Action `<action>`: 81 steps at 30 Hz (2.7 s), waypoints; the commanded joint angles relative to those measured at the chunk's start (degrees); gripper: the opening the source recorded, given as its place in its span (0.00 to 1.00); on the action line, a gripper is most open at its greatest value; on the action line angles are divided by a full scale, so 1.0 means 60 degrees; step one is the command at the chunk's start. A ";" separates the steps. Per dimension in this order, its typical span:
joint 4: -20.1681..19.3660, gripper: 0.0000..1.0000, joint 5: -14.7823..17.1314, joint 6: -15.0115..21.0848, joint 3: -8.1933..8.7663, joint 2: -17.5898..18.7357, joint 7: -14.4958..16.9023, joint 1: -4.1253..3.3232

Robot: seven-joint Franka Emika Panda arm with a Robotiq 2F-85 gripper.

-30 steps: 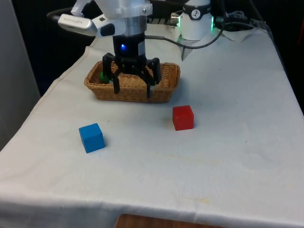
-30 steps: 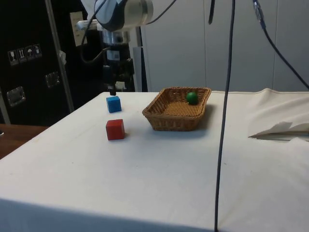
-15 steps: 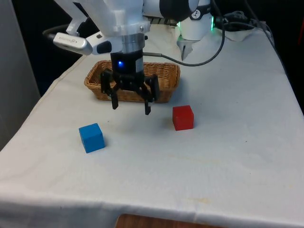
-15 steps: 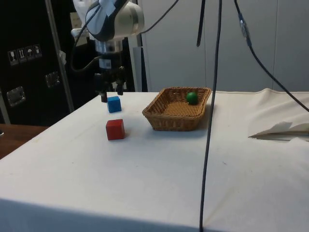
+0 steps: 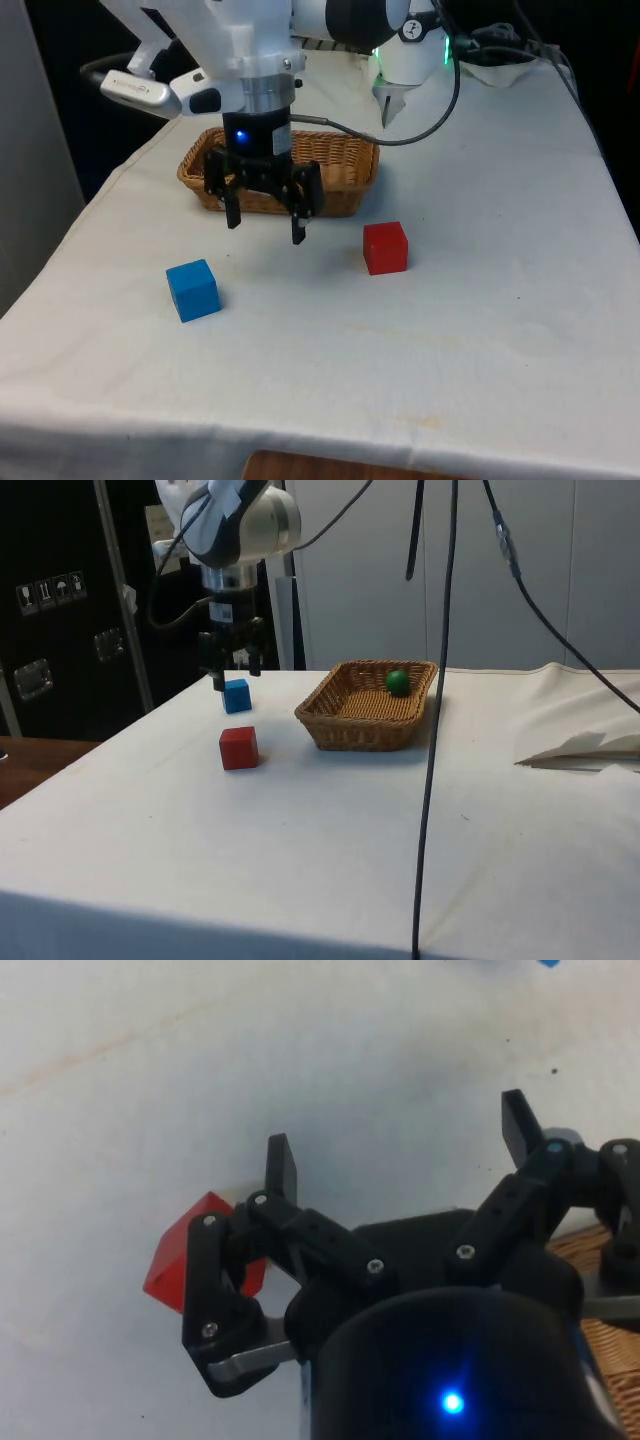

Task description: Place all non-red objects into the basket.

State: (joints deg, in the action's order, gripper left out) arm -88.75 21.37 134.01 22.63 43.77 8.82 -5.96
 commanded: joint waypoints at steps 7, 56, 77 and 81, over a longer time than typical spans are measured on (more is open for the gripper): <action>0.0181 1.00 0.0076 -0.0067 0.0057 0.0105 -0.0210 0.0086; 0.2015 1.00 0.1499 -0.0296 0.0592 0.1814 -0.0907 0.0535; 0.3295 1.00 0.1700 -0.0411 0.0831 0.2731 -0.1671 0.0621; 0.3419 1.00 0.1700 -0.0392 0.0869 0.2807 -0.1786 0.0659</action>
State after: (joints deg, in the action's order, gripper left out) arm -68.93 31.51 132.30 27.90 60.22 -1.43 -2.29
